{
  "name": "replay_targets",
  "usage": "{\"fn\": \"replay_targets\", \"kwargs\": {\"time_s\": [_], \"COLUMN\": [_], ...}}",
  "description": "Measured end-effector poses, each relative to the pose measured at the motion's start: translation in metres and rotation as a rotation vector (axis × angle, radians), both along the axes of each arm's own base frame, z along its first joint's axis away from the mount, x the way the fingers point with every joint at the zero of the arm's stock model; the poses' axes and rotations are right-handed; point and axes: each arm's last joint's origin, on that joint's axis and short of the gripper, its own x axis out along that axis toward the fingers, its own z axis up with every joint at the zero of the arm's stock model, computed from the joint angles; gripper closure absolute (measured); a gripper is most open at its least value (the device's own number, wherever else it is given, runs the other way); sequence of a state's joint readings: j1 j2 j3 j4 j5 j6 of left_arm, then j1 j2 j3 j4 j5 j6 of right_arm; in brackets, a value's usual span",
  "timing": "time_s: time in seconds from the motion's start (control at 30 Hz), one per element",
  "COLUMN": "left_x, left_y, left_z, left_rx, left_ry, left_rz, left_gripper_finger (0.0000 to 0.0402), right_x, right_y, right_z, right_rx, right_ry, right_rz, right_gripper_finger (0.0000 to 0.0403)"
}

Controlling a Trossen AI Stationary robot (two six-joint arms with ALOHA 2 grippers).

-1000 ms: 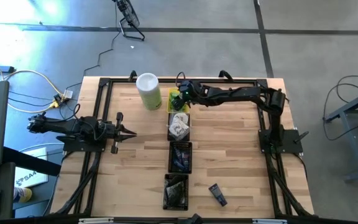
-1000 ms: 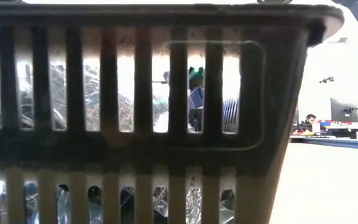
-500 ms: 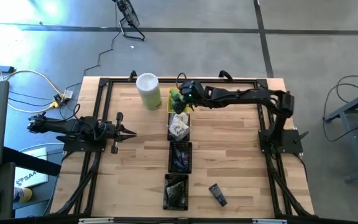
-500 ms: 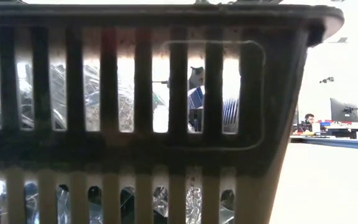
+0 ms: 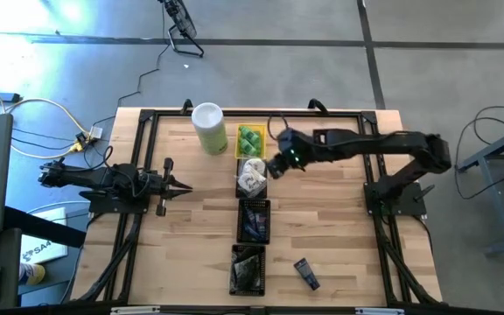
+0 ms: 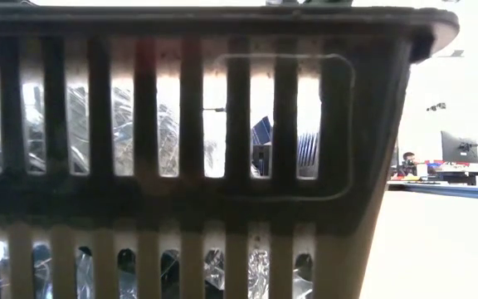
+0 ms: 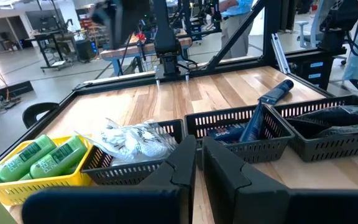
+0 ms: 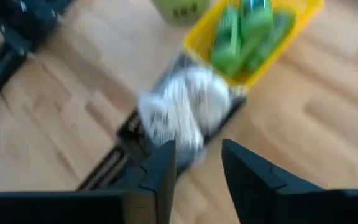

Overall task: Pick & Place Travel size toiletries
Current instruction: Put the dark blue bottle into the middle black basket

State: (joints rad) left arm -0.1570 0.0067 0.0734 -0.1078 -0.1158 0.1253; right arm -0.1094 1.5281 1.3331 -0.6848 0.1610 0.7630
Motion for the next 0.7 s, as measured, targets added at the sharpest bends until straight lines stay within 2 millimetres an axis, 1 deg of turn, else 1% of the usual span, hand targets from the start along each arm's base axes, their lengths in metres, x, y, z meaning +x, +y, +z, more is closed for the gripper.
{"fn": "replay_targets", "kwargs": {"time_s": [0.1, 0.3, 0.5, 0.7], "left_x": [0.0, 0.0, 0.0, 0.0], "left_y": [0.0, 0.0, 0.0, 0.0], "left_z": [0.0, 0.0, 0.0, 0.0], "left_rx": [0.0, 0.0, 0.0, 0.0], "left_ry": [0.0, 0.0, 0.0, 0.0], "left_rz": [-0.001, 0.0, 0.0, 0.0], "left_gripper_finger": [0.0378, 0.0378, 0.0378, 0.0378], "right_x": [-0.009, -0.016, -0.02, -0.03], "right_y": [0.02, 0.061, 0.097, 0.134], "right_z": [0.0, -0.005, -0.006, -0.006], "right_rx": [0.064, 0.149, 0.196, 0.271], "right_ry": [0.054, 0.132, 0.115, 0.121], "right_rz": [-0.005, 0.033, 0.028, 0.061], "right_gripper_finger": [0.0296, 0.0321, 0.0333, 0.0342]}}
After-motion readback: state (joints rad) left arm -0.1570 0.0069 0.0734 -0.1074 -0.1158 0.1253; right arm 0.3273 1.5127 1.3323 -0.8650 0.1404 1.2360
